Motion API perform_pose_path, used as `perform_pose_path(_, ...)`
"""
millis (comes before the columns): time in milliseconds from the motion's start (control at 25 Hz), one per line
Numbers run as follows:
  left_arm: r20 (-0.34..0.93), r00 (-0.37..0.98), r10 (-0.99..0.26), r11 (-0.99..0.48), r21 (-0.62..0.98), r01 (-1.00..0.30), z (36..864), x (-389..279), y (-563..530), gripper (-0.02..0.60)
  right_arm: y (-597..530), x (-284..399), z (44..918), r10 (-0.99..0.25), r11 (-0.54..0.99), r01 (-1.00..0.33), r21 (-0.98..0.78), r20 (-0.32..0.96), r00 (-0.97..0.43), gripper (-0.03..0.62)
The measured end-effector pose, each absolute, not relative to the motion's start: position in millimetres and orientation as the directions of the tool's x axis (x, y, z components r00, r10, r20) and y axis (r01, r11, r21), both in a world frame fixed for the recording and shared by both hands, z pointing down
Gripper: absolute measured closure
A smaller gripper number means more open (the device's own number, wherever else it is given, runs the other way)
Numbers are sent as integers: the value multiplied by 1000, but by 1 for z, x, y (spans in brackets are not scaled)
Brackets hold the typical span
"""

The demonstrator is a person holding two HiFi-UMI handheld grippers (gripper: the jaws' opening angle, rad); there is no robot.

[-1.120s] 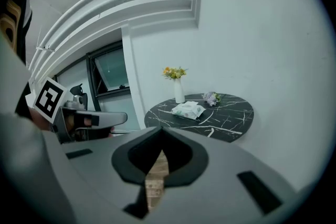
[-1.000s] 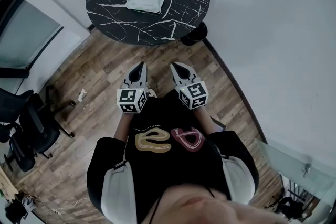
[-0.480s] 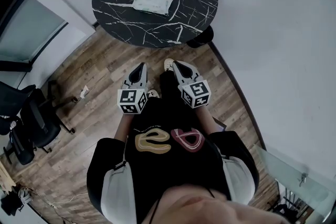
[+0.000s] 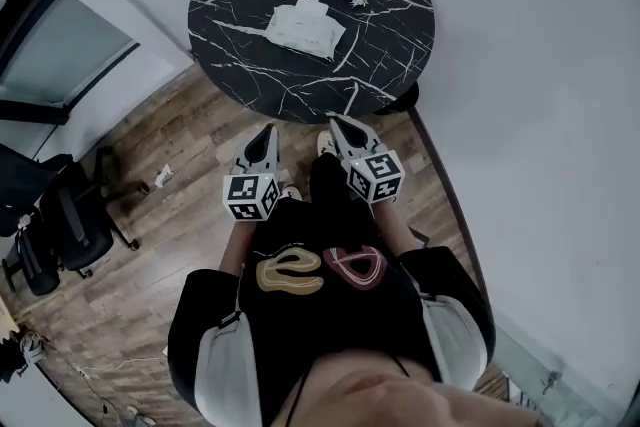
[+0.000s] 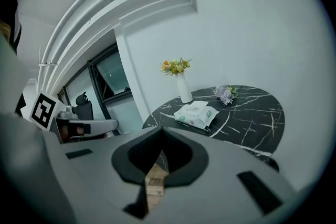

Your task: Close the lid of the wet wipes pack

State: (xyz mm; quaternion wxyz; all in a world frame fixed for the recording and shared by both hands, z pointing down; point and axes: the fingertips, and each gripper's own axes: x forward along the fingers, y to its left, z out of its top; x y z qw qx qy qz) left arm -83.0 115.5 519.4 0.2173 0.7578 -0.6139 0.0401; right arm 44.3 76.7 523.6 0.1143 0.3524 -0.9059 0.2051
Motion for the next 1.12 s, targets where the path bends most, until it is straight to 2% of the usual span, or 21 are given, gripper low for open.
perform_pose_path(800,359,80,-930,9,239,-971,521,-64,-41,561,-106,64,524,-477,736,-591,-330,366,-799,582)
perform_pose_path(1120,388,26,-921,61,210,-976,527,-66,-68,561,-143,55,525,-367,754,-498,-428,354,-860,580)
